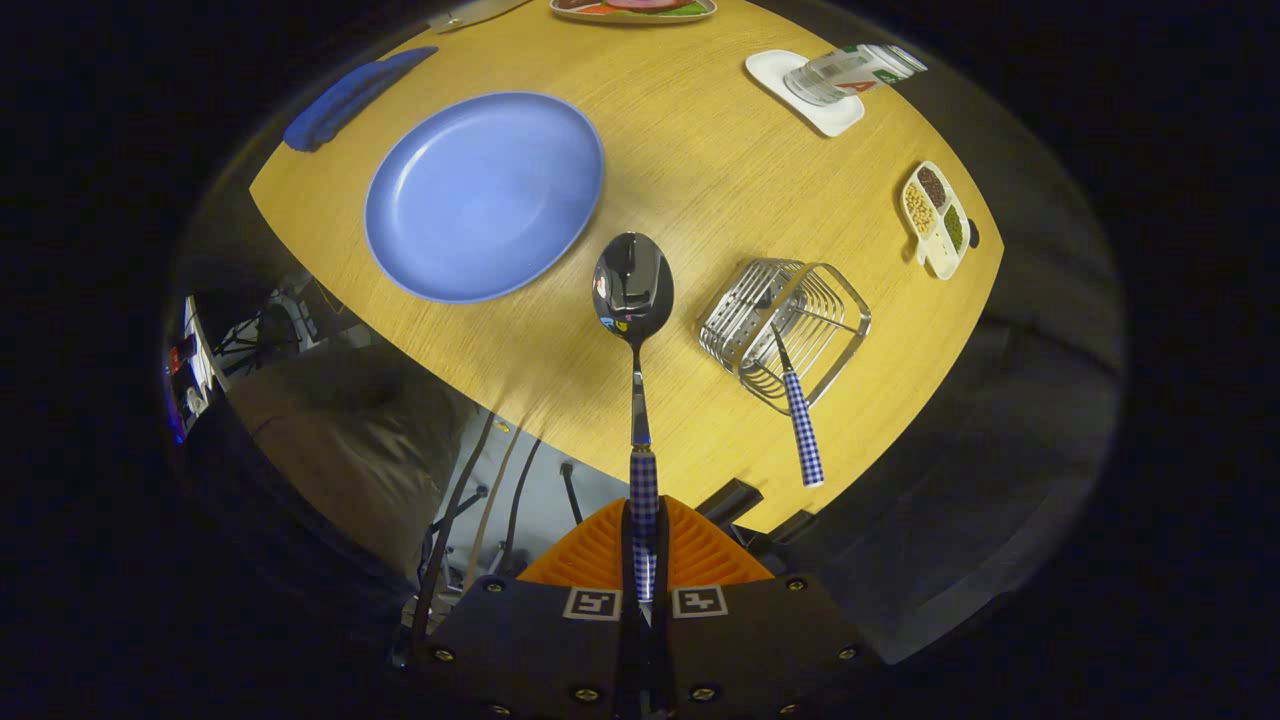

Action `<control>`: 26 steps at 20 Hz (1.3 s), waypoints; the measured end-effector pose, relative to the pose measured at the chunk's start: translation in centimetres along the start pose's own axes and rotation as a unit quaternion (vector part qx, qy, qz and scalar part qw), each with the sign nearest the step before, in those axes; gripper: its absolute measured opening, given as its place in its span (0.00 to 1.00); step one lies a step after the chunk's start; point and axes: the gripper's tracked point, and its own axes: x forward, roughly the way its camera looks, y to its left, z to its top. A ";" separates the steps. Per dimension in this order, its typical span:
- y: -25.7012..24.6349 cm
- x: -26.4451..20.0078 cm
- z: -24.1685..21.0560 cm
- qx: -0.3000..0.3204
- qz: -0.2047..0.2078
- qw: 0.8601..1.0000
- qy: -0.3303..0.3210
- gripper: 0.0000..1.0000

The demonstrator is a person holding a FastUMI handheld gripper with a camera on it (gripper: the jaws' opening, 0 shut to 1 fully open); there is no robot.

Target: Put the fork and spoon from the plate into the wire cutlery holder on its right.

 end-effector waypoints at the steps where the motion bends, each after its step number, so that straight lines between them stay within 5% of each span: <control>1: -0.5 -0.1 -0.7 0.002 -0.002 1.000 0.009 0.04; 17: -7.5 -1.4 -4.6 0.036 -0.014 0.997 0.069 0.04; 26: -11.9 -1.0 -3.1 -0.019 -0.053 0.993 0.103 0.04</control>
